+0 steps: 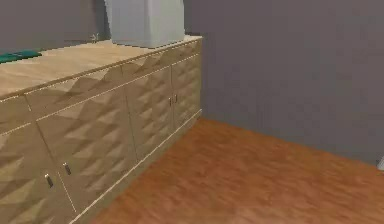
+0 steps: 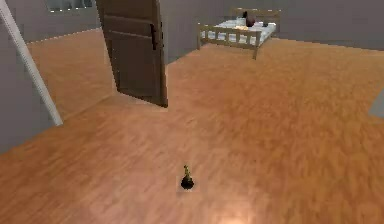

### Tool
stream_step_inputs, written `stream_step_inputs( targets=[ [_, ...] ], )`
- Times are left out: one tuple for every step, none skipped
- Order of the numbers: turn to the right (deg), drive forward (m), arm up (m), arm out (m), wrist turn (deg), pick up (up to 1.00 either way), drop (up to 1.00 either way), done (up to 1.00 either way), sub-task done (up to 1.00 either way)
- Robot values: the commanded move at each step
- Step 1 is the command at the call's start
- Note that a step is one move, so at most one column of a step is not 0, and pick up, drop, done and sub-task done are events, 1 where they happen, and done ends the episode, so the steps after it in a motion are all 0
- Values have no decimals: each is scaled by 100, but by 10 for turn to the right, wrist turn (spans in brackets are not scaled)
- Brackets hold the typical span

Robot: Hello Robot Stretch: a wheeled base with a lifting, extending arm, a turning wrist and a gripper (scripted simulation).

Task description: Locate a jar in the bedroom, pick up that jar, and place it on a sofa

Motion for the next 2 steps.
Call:
stream_step_inputs(
  targets=[
    [450, 0, 0, 0, 0, 0, 0, 0, 0],
    [120, 0, 0, 0, 0, 0, 0, 0, 0]
  ],
)
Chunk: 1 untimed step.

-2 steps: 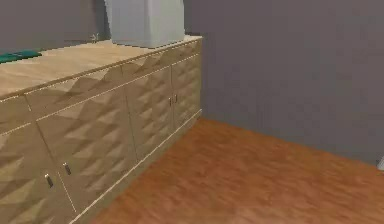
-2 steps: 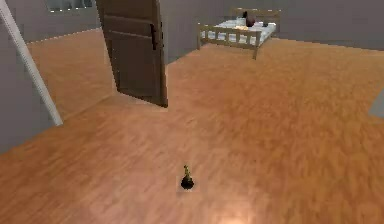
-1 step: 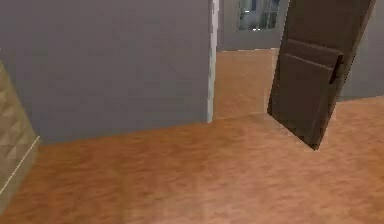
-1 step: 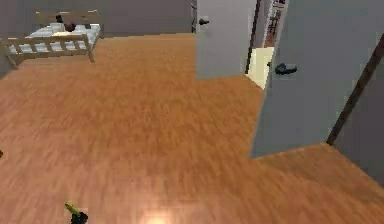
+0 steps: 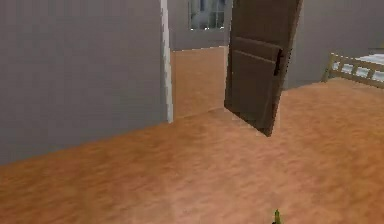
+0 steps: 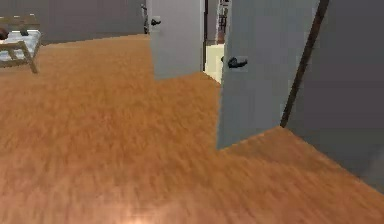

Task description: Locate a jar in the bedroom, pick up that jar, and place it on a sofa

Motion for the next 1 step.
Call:
stream_step_inputs(
  targets=[
    [0, 100, 0, 0, 0, 0, 0, 0, 0]
  ],
)
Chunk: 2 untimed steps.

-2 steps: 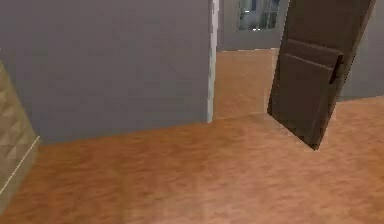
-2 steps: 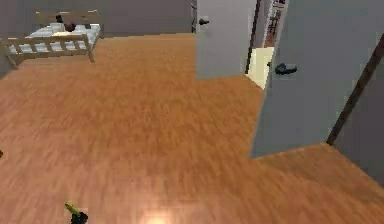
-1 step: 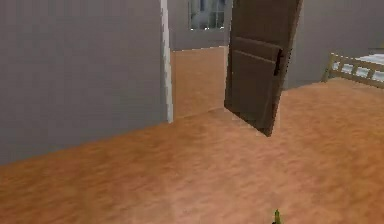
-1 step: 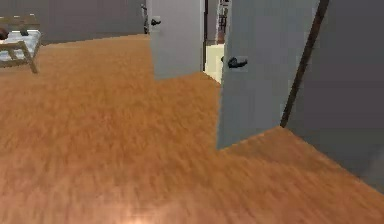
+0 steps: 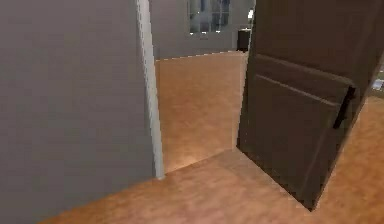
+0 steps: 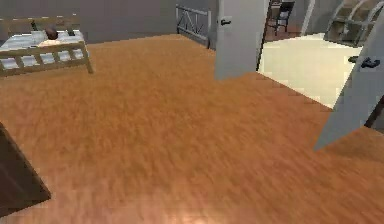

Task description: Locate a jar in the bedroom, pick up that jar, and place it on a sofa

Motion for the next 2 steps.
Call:
stream_step_inputs(
  targets=[
    [0, 100, 0, 0, 0, 0, 0, 0, 0],
    [0, 85, 0, 0, 0, 0, 0, 0, 0]
  ],
)
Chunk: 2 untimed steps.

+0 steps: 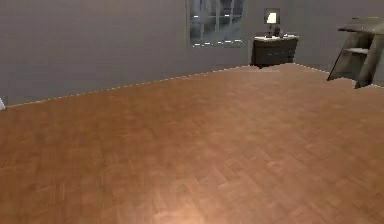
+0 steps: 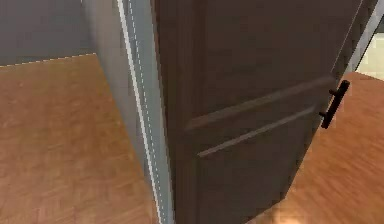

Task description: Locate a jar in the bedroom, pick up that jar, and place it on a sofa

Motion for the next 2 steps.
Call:
stream_step_inputs(
  targets=[
    [360, 0, 0, 0, 0, 0, 0, 0, 0],
    [0, 30, 0, 0, 0, 0, 0, 0, 0]
  ],
)
